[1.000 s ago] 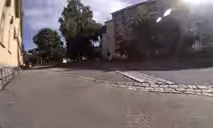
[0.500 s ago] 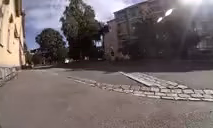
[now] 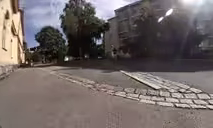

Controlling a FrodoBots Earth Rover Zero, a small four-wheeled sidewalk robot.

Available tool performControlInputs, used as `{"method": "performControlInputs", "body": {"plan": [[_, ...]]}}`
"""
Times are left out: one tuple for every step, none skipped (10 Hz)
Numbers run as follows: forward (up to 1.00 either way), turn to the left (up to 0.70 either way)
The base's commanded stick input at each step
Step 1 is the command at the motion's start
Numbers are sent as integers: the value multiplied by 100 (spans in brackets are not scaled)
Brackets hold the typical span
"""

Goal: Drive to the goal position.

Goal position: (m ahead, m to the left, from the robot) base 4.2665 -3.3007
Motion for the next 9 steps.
{"method": "performControlInputs", "body": {"plan": [[70, 0], [70, 0], [70, 0], [70, 0], [70, 0], [70, 0], [70, 0], [70, 0], [70, 0]]}}
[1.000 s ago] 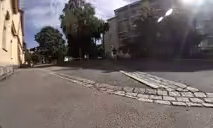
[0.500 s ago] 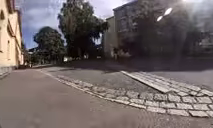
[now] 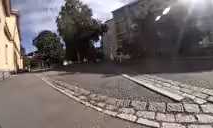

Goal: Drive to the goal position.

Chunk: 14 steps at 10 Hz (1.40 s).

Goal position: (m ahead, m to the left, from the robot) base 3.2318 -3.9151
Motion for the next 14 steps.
{"method": "performControlInputs", "body": {"plan": [[70, 0], [70, 0], [70, 0], [70, 0], [70, 0], [70, 0], [70, 0], [70, 0], [70, 0], [70, 0], [70, 0], [70, 0], [70, 0], [70, 0]]}}
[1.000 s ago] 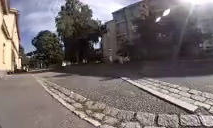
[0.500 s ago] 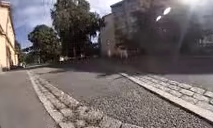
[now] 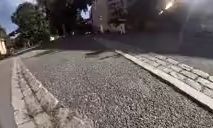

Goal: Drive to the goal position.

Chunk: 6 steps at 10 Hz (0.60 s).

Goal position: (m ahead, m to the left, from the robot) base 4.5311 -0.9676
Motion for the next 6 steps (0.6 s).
{"method": "performControlInputs", "body": {"plan": [[70, 0], [70, 0], [70, 0], [70, 0], [70, 0], [70, 0]]}}
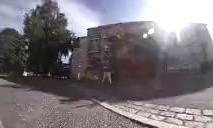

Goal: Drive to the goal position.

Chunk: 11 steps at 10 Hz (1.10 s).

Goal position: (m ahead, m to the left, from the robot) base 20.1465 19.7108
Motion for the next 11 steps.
{"method": "performControlInputs", "body": {"plan": [[70, 0], [67, 12], [60, 47], [54, 54], [48, 48], [44, 44], [41, 69], [39, 78], [38, 76], [39, 77], [38, 76]]}}
